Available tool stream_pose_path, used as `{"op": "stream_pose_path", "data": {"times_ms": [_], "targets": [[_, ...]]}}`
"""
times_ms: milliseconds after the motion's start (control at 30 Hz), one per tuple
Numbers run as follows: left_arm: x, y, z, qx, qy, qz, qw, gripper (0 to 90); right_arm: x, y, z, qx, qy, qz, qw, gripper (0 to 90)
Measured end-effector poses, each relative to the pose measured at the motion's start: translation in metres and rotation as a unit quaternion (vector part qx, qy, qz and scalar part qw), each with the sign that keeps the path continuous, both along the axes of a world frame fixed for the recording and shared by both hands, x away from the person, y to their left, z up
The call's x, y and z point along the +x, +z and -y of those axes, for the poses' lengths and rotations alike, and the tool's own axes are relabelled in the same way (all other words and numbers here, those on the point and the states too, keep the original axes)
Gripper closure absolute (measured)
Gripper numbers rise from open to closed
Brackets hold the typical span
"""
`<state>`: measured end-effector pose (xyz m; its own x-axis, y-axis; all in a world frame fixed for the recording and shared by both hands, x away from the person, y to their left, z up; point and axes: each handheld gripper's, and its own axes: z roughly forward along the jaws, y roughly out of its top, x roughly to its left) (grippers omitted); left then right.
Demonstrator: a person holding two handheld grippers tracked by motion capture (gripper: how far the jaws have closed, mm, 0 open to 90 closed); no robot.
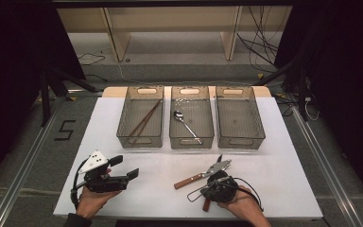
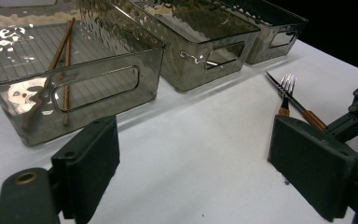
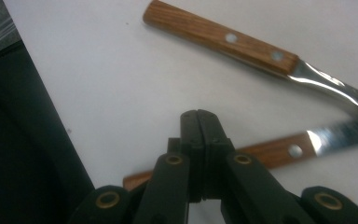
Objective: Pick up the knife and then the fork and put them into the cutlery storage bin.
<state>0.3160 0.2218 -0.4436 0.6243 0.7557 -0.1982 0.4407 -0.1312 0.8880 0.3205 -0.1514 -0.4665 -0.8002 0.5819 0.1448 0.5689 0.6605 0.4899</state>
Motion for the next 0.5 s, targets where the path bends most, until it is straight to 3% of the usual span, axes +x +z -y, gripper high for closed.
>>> {"op": "stream_pose_path", "data": {"times_ms": [500], "targets": [[0.0, 0.0, 0.0, 0.001, 0.0, 0.0, 1.0, 15.7, -0.004, 0.007, 0.028, -0.04, -0.029, 0.002, 0.9988, 90.0]]}}
